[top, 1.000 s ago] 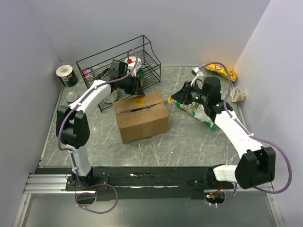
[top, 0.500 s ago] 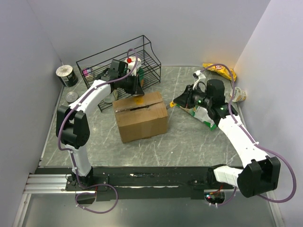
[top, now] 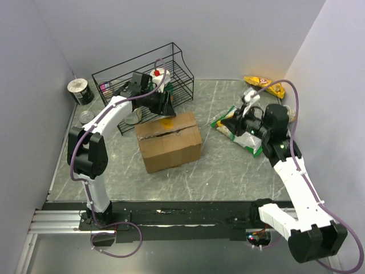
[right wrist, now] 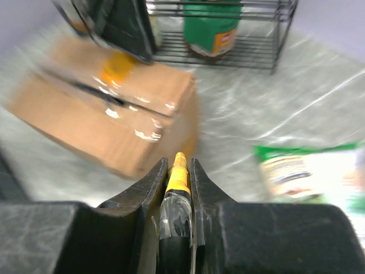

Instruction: Unpack the express box

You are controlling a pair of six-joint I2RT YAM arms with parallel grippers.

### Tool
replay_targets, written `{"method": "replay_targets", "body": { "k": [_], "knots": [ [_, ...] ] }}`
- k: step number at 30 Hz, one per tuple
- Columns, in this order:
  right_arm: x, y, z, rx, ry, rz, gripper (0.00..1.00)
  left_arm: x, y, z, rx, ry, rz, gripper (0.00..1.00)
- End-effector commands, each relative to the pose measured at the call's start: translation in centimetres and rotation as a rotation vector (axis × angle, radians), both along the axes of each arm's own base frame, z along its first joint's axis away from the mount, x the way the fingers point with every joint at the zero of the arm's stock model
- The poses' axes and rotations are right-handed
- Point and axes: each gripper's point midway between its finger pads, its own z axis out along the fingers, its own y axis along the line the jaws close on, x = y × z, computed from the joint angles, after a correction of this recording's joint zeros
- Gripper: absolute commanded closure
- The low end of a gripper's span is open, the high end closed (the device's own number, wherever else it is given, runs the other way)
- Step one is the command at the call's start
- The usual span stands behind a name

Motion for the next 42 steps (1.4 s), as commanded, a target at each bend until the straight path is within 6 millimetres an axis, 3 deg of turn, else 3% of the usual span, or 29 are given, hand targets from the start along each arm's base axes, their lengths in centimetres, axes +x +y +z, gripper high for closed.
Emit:
{"method": "replay_targets", "body": {
  "k": [1, 3, 4, 5, 6, 7, 8, 9, 10, 12, 13, 16, 17, 19, 21, 22, 23, 24, 29, 32, 34, 35, 36, 38, 39, 40, 41, 42],
  "knots": [
    [0.5, -1.5, -4.8, -0.344, -0.351, 0.104, 1.0, -1.3, -1.8, 3.2, -0.05, -0.071, -0.122, 0.36],
    [0.6, -1.8, -5.4, -0.499, -0.554, 0.151, 1.0, -1.5, -1.7, 4.1, -0.049, -0.102, -0.143, 0.34],
    [0.4, -1.9, -7.5, -0.548, -0.589, 0.176, 1.0, -1.9, -1.7, 4.5, -0.052, -0.102, -0.158, 0.31],
    [0.5, -1.9, -7.8, -0.613, -0.672, 0.2, 1.0, -2.2, -1.6, 5.1, -0.043, -0.147, -0.191, 0.3],
    [0.6, -1.7, -6.8, -0.635, -0.772, 0.192, 1.0, -2.4, -1.5, 5.3, -0.036, -0.16, -0.205, 0.29],
    [0.0, -1.5, -8.7, -0.659, -0.789, 0.23, 1.0, -2.7, -1.2, 5.3, -0.024, -0.162, -0.211, 0.28],
    [-0.4, -1.1, -9.1, -0.708, -0.873, 0.277, 1.0, -2.9, -0.9, 5.7, -0.008, -0.193, -0.219, 0.27],
    [-0.6, -0.6, -8.3, -0.728, -0.981, 0.279, 1.0, -3.2, -0.7, 5.6, 0.006, -0.2, -0.229, 0.26],
    [-1.4, -0.3, -10.9, -0.75, -0.991, 0.324, 1.0, -3.5, -0.4, 5.8, 0.021, -0.218, -0.237, 0.25],
    [-2.4, 0.6, -11.3, -0.796, -1.146, 0.38, 1.0, -3.8, 0.6, 4.9, 0.082, -0.229, -0.242, 0.24],
    [-3.2, 0.8, -13.2, -0.816, -1.16, 0.422, 1.0, -3.9, 1.0, 4.9, 0.104, -0.242, -0.241, 0.23],
    [-5.6, 1.7, -16.6, -0.806, -1.2, 0.548, 0.86, -4.4, 2.2, 4.0, 0.168, -0.257, -0.244, 0.23],
    [-6.2, 1.9, -17.4, -0.803, -1.206, 0.58, 0.76, -4.5, 2.3, 3.9, 0.174, -0.26, -0.243, 0.23],
    [-7.7, 2.1, -19.9, -0.804, -1.185, 0.667, 0.66, -4.9, 2.7, 3.9, 0.189, -0.269, -0.244, 0.23],
    [-8.4, 2.1, -20.8, -0.787, -1.156, 0.696, 0.43, -5.3, 3.0, 3.9, 0.2, -0.27, -0.253, 0.22],
    [-9.1, 2.1, -21.8, -0.758, -1.085, 0.732, 0.21, -5.6, 3.1, 4.2, 0.203, -0.285, -0.265, 0.22],
    [-9.3, 2.1, -21.5, -0.755, -1.08, 0.734, 0.07, -5.8, 3.2, 4.4, 0.206, -0.291, -0.273, 0.22],
    [-9.5, 2.0, -21.5, -0.747, -1.058, 0.743, 0.0, -6.2, 3.4, 4.4, 0.211, -0.287, -0.28, 0.22],
    [-11.2, 0.5, -21.3, -0.759, -0.886, 0.747, 0.0, -7.7, 3.7, 4.7, 0.214, -0.3, -0.335, 0.2],
    [-11.2, -1.0, -19.1, -0.802, -0.808, 0.685, 0.0, -8.2, 4.1, 4.5, 0.231, -0.307, -0.361, 0.2],
    [-12.2, -1.6, -17.7, -0.775, -0.722, 0.67, 0.0, -8.4, 4.2, 4.2, 0.237, -0.326, -0.394, 0.2],
    [-12.2, -1.7, -16.7, -0.756, -0.708, 0.635, 0.0, -8.6, 4.2, 4.0, 0.238, -0.33, -0.411, 0.2],
    [-11.7, -1.5, -14.0, -0.736, -0.741, 0.581, 0.0, -8.5, 4.1, 4.0, 0.239, -0.339, -0.42, 0.2],
    [-11.2, -1.1, -11.8, -0.627, -0.656, 0.516, 0.0, -8.0, 4.3, 3.5, 0.267, -0.363, -0.44, 0.19],
    [-10.6, -0.7, -9.1, -0.623, -0.683, 0.485, 0.0, -7.5, 4.3, 3.4, 0.279, -0.374, -0.432, 0.19],
    [-9.5, -0.2, -6.7, -0.558, -0.656, 0.409, 0.0, -7.0, 4.3, 3.4, 0.285, -0.384, -0.424, 0.19],
    [-7.7, 0.5, -6.3, -0.532, -0.58, 0.375, 0.0, -6.6, 4.1, 4.0, 0.281, -0.411, -0.419, 0.19],
    [-6.2, 0.7, -2.7, -0.508, -0.586, 0.302, 0.0, -6.5, 4.0, 4.1, 0.275, -0.418, -0.423, 0.18]
  ]
}}
